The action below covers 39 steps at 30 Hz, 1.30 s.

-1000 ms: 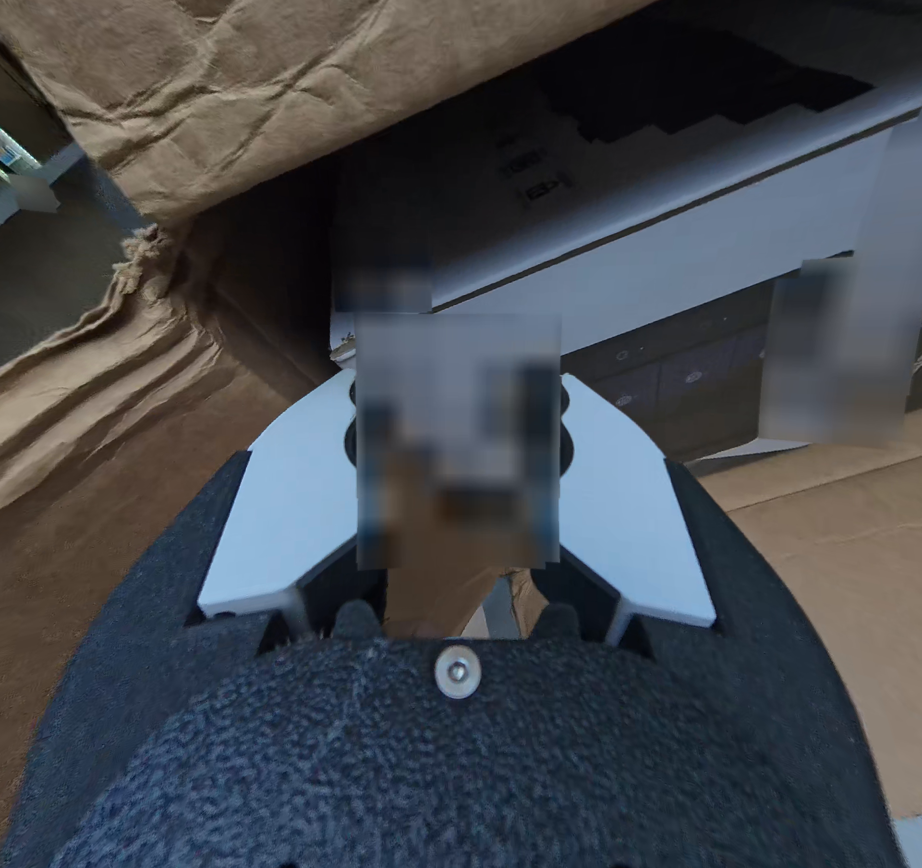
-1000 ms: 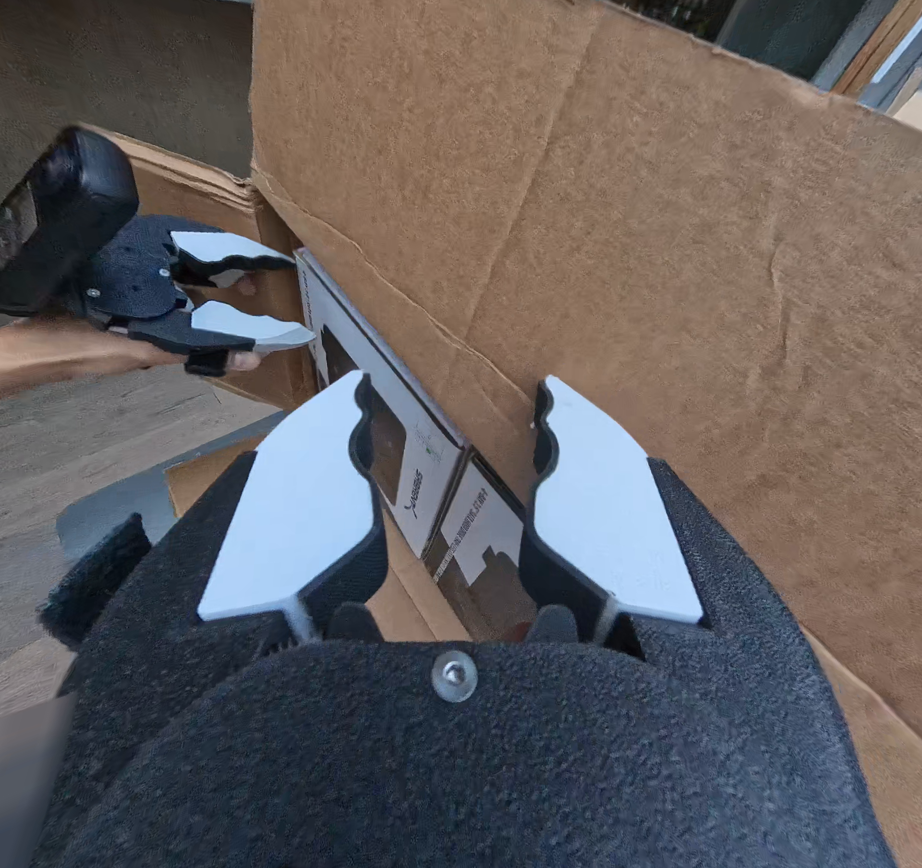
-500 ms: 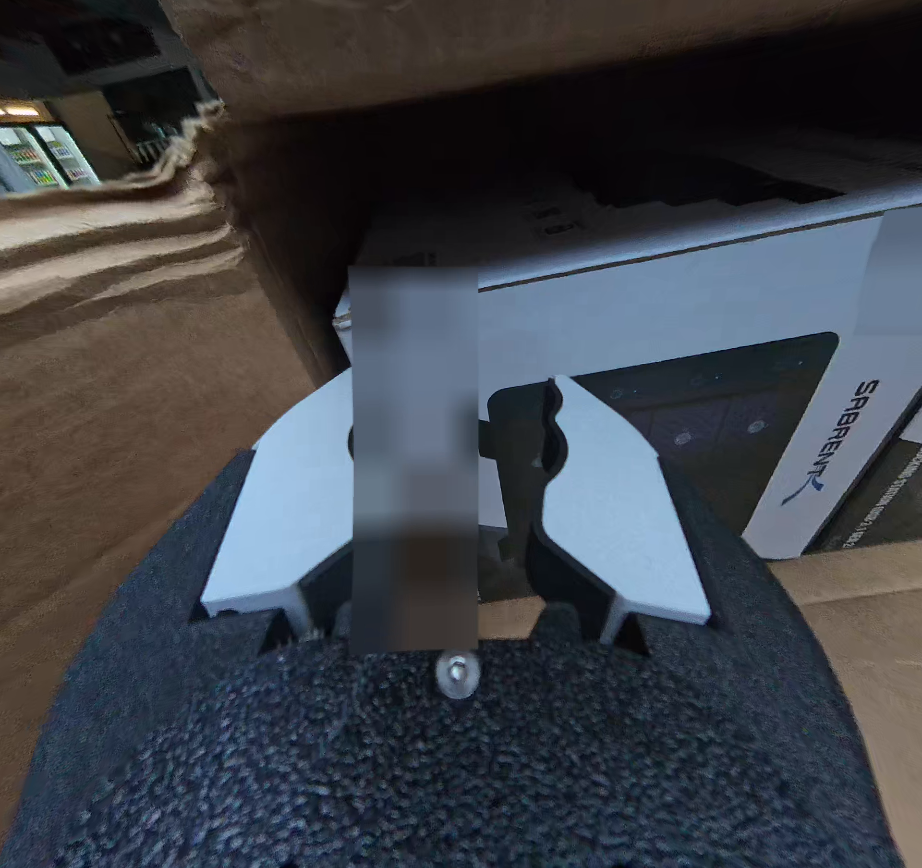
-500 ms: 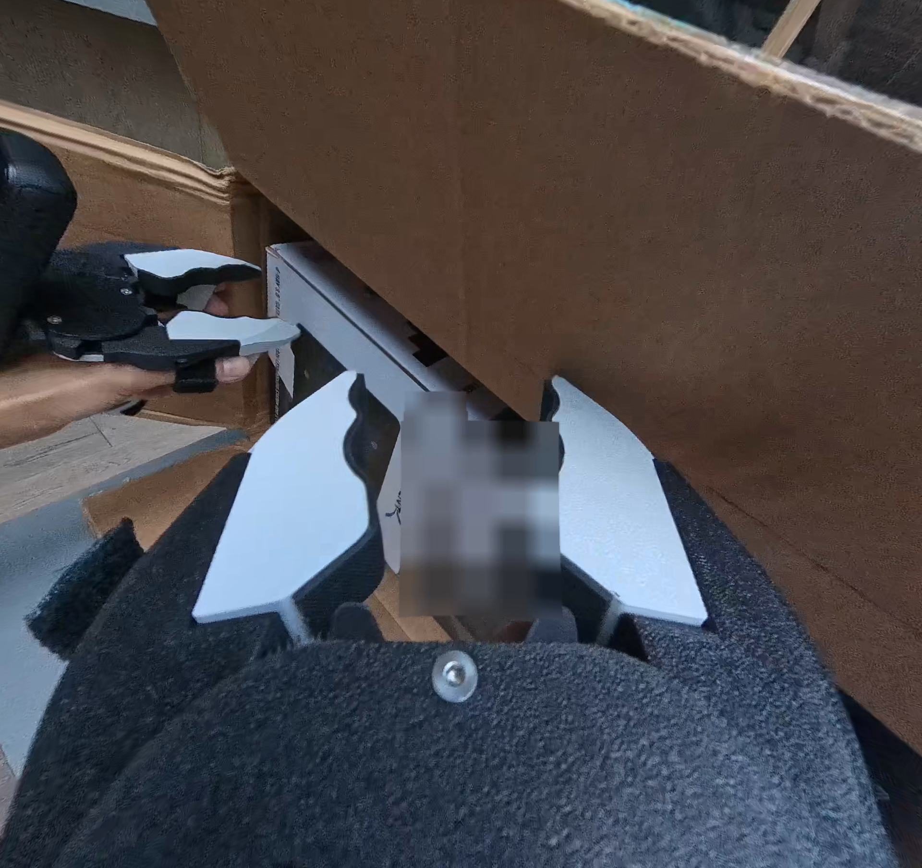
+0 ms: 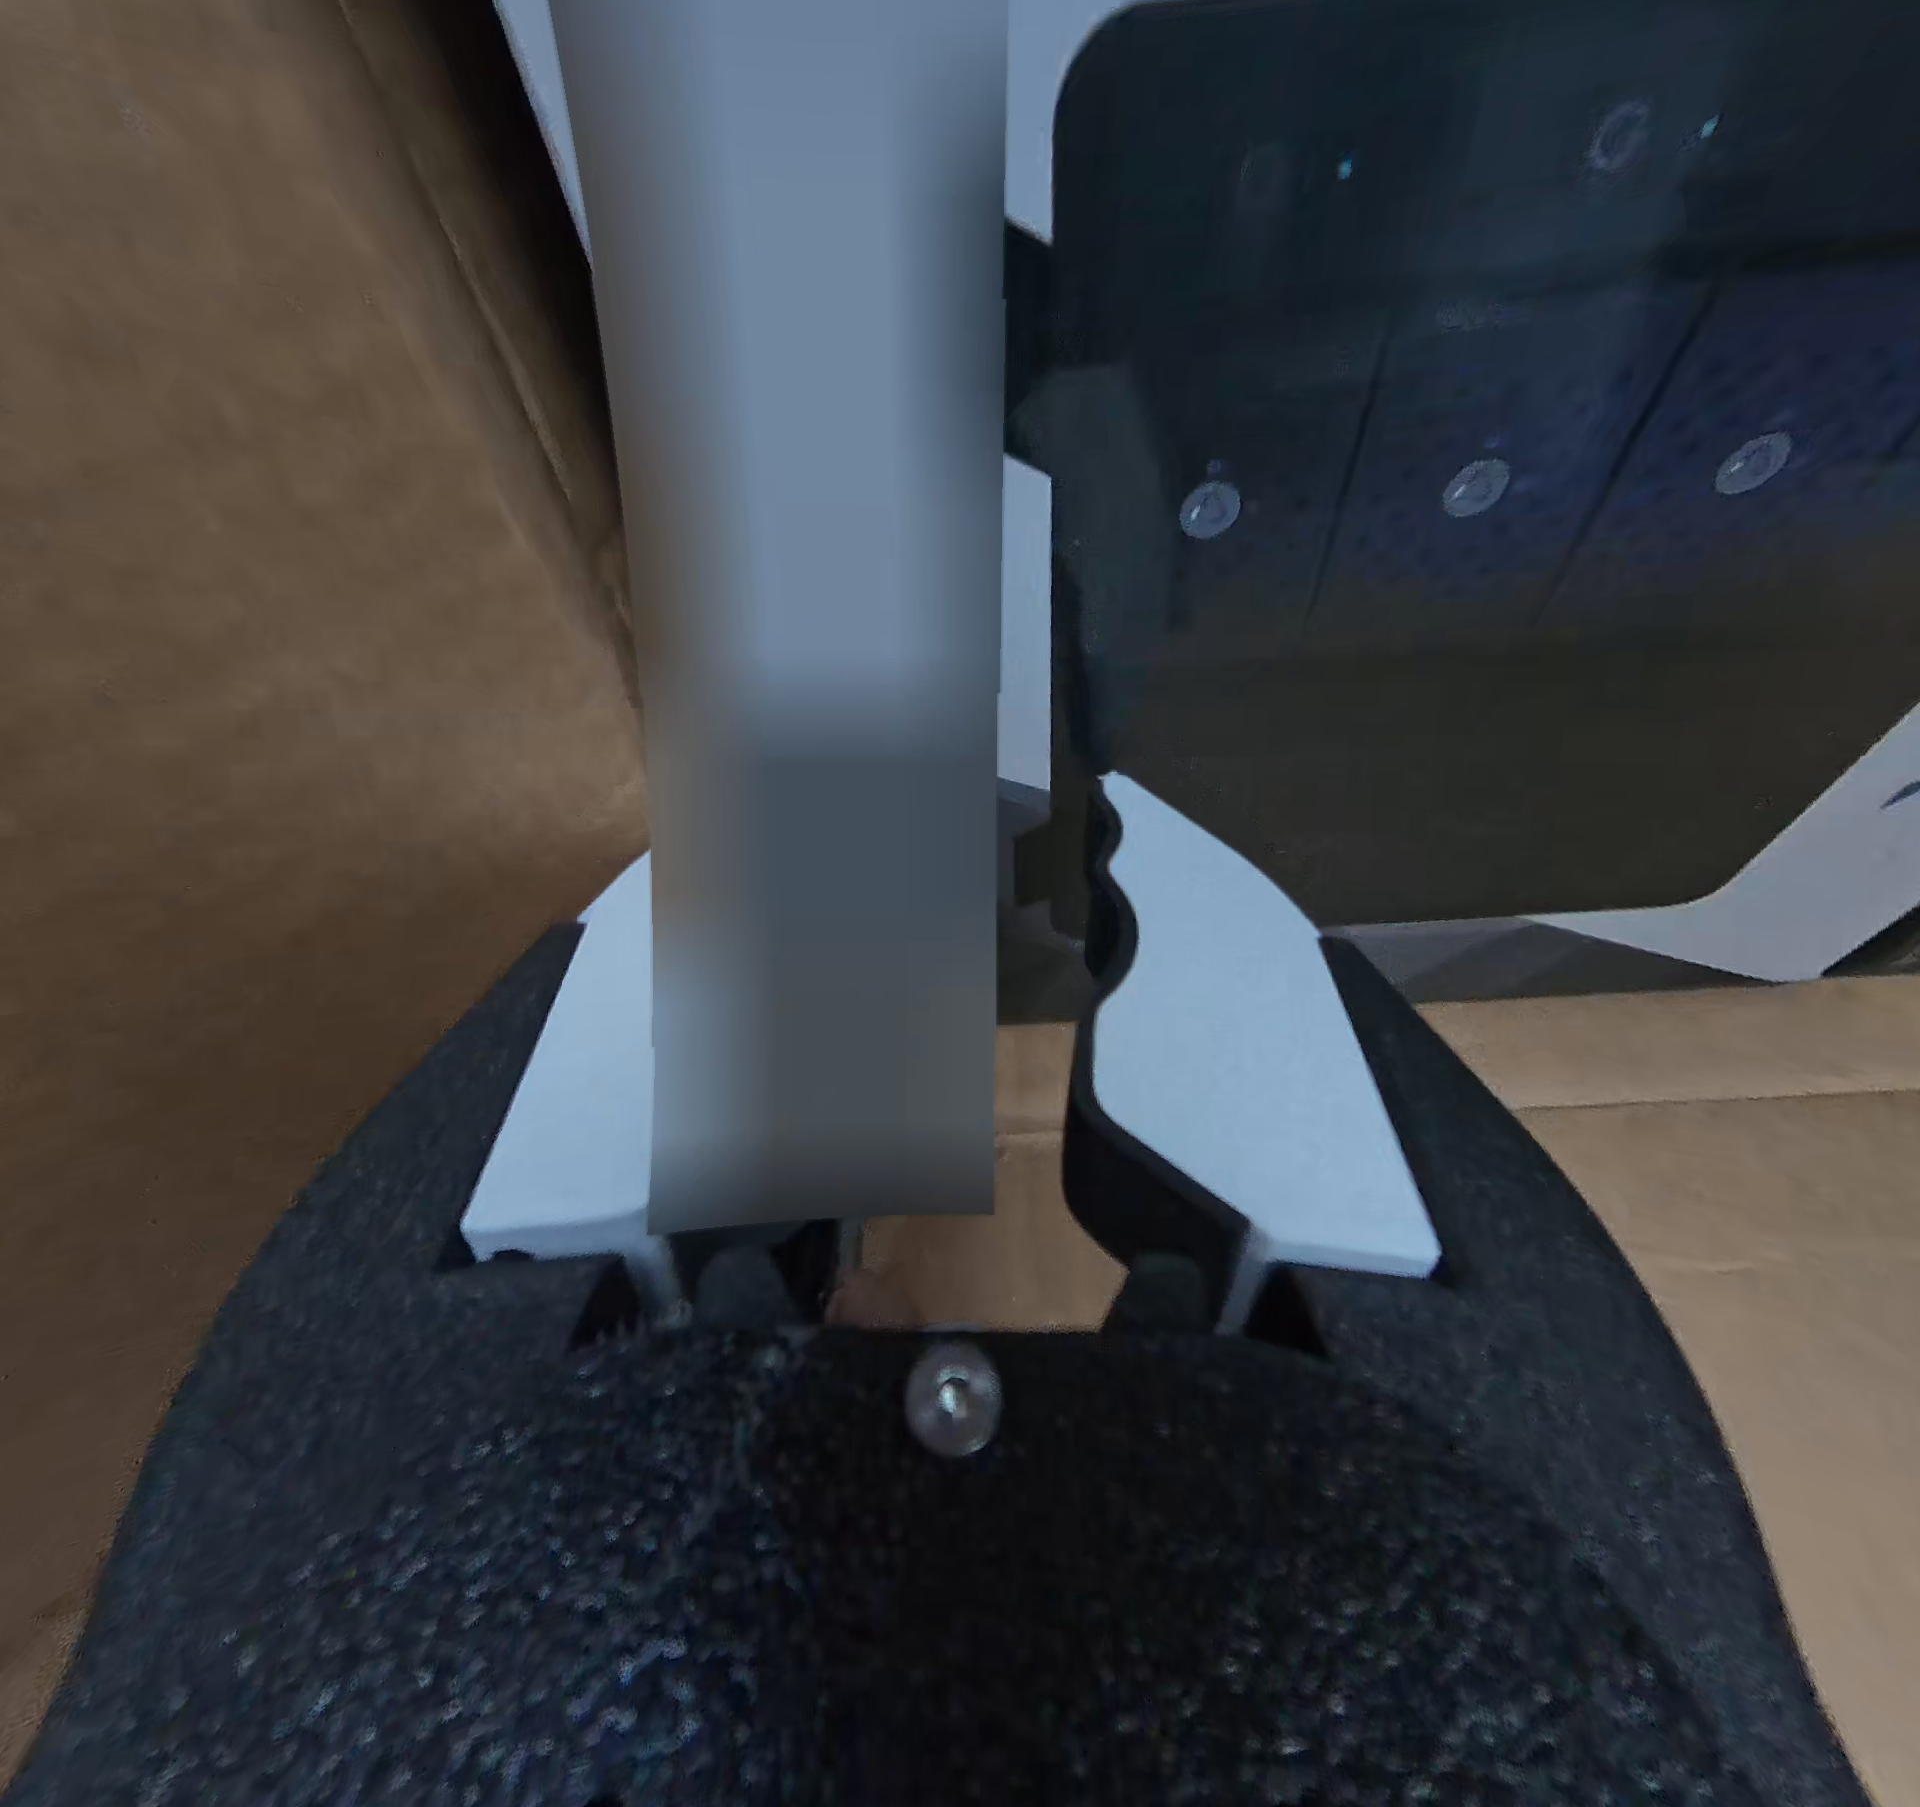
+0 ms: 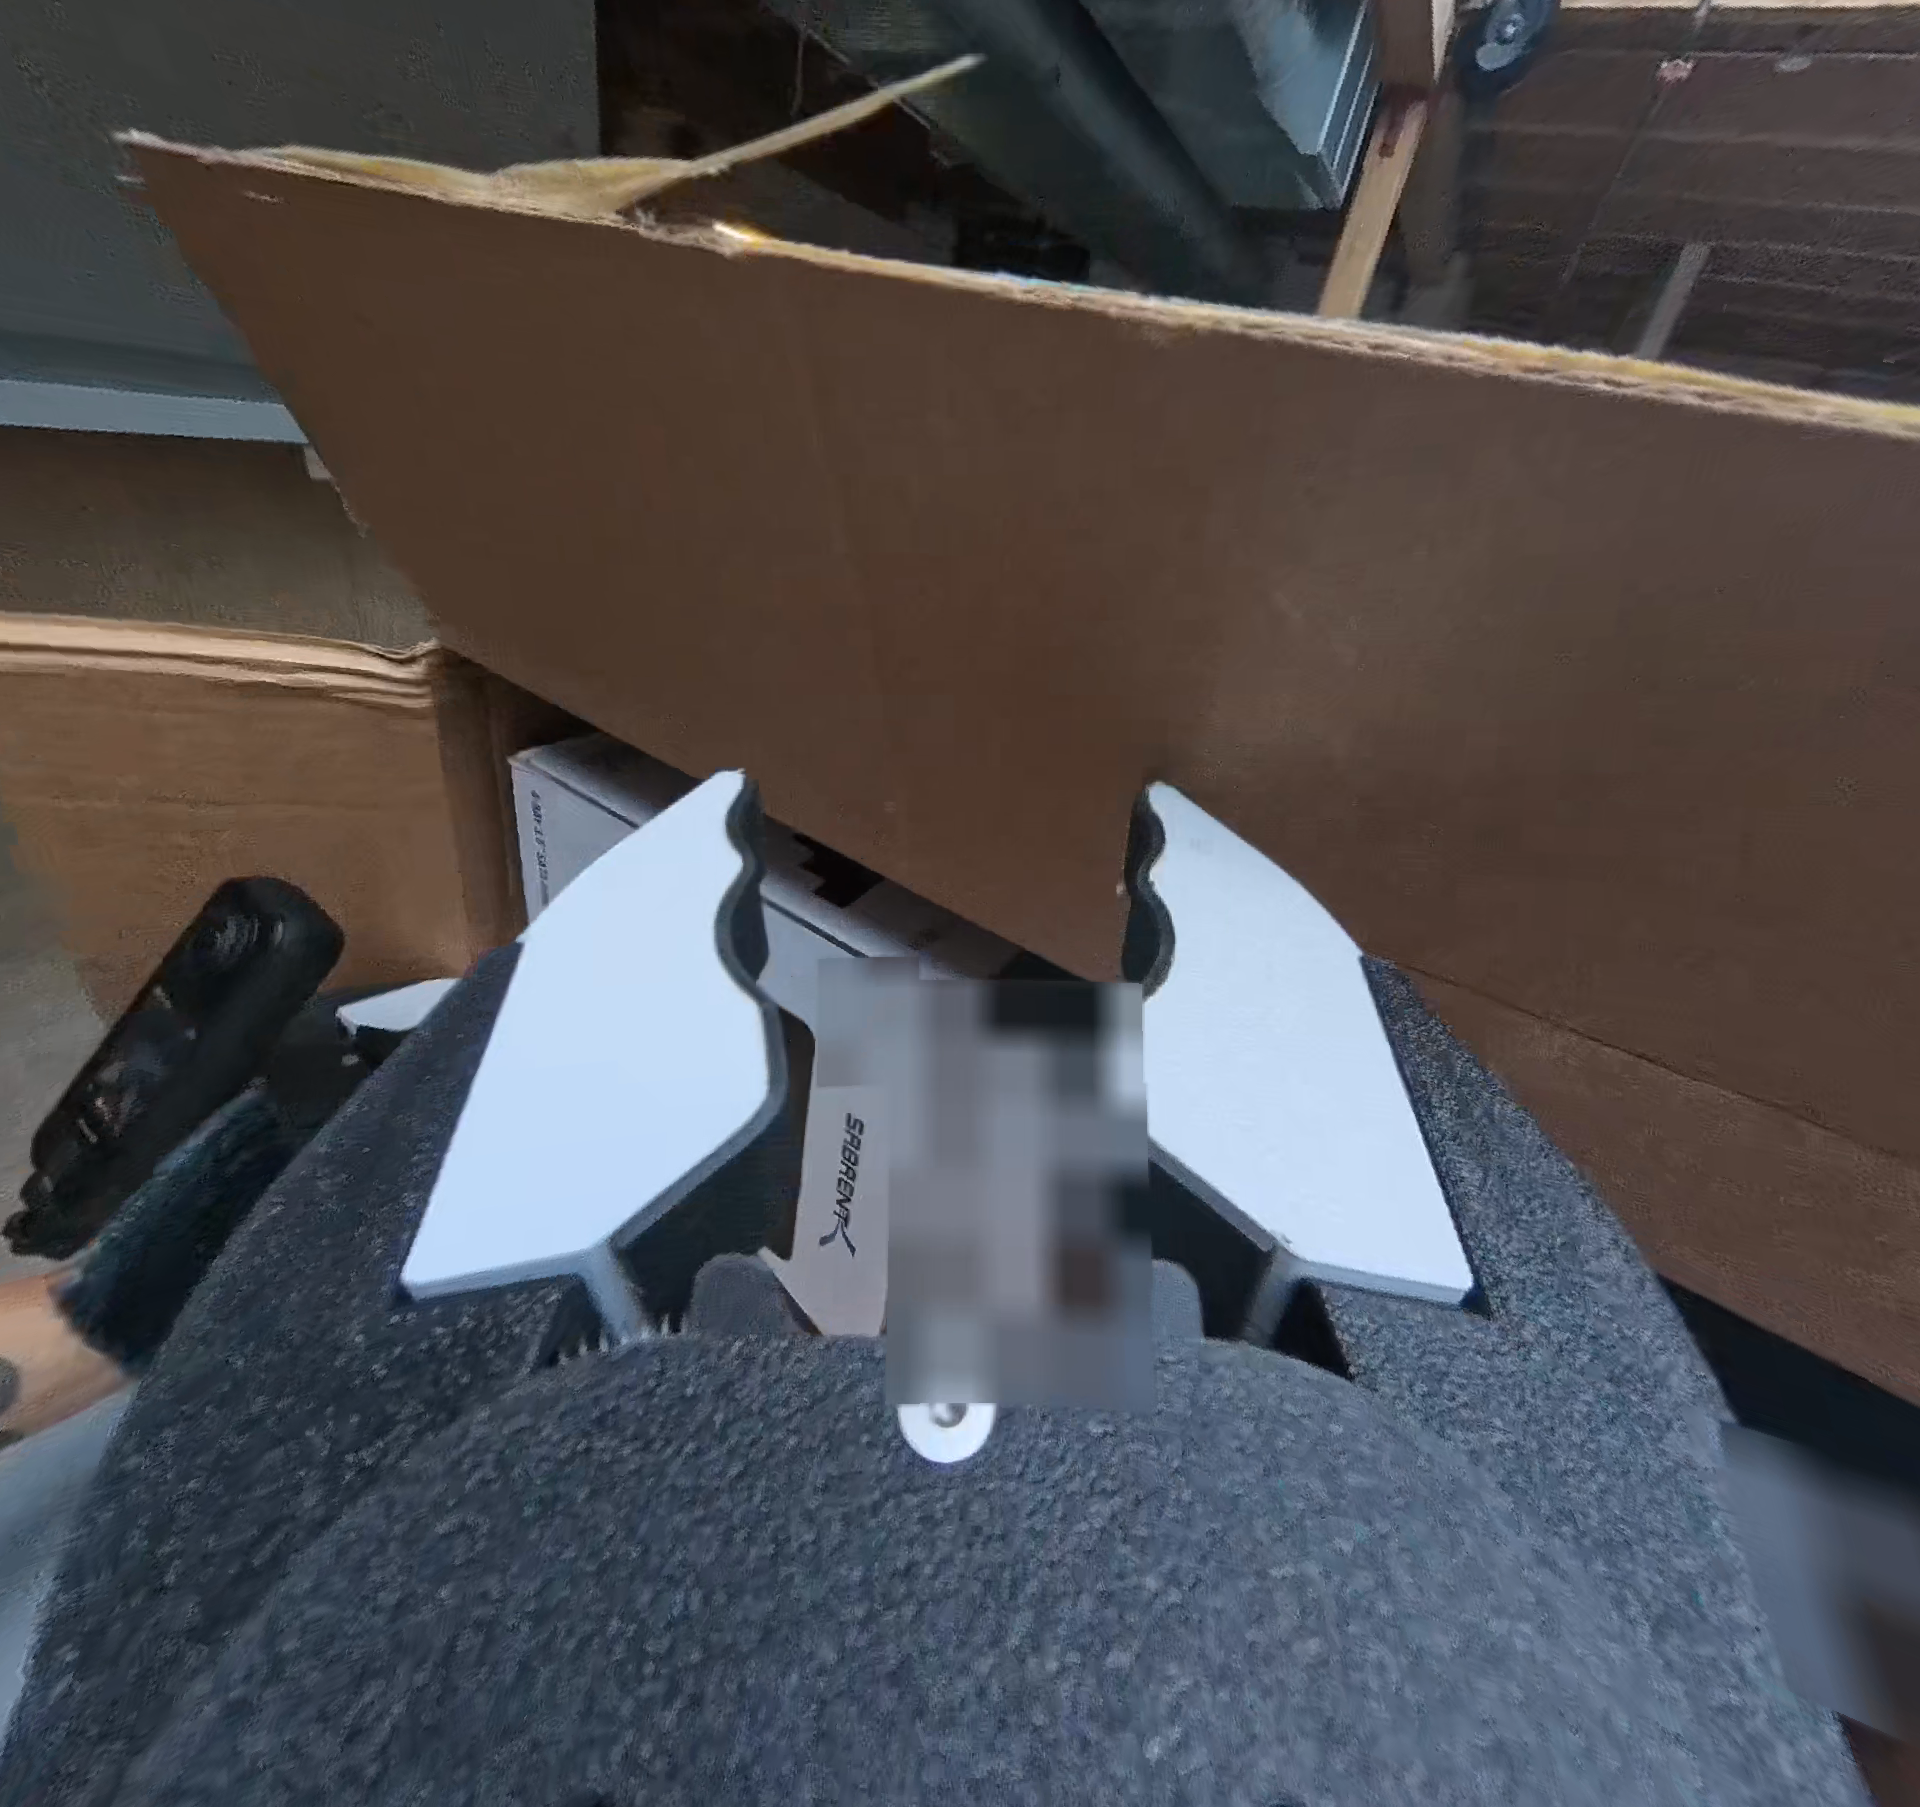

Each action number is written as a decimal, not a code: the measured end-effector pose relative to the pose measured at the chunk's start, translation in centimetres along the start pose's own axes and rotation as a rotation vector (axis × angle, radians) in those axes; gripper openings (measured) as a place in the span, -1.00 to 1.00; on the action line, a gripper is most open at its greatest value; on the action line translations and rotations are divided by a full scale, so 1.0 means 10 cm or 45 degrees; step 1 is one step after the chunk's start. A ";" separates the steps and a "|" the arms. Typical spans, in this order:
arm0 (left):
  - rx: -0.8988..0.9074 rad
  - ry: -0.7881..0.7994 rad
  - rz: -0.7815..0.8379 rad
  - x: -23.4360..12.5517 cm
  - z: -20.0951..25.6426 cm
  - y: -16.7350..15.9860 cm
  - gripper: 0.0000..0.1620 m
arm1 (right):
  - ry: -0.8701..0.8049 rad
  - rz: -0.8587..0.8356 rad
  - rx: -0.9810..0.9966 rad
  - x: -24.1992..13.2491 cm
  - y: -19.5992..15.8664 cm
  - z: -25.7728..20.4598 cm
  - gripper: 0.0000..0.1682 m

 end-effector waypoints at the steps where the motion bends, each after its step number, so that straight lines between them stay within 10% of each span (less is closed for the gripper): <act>1: -0.031 0.017 0.012 0.02 0.03 -0.03 -0.37 | -0.015 -0.018 0.027 0.01 0.03 0.06 -0.23; 7: -0.206 -0.033 0.001 -0.01 0.11 0.01 -0.12 | 0.137 -0.199 0.135 0.04 -0.23 0.06 -0.10; 14: -0.021 -0.147 0.318 -0.53 0.16 0.94 0.29 | 0.153 -0.243 0.239 0.09 -0.35 0.08 0.01; 22: 0.785 -0.261 0.407 -0.57 0.93 1.32 0.39 | 0.110 -0.274 0.239 0.32 0.08 0.35 -0.27; 32: 1.518 -0.396 -0.162 -0.11 1.04 1.31 0.43 | 0.228 -0.534 0.389 0.53 0.07 0.54 -0.33; 39: 2.320 0.005 -0.471 0.00 0.77 1.26 0.42 | 0.251 -0.502 0.410 0.54 0.08 0.58 -0.36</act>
Point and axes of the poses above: each gripper's, where its closed fingertips meet, x out along the fingers, y out of its top, z = x × y across the jaws, the point moved 4 cm from there along -x, back along the fingers, and after that the axes turned 7 degrees about x, right-handed, at the moved point
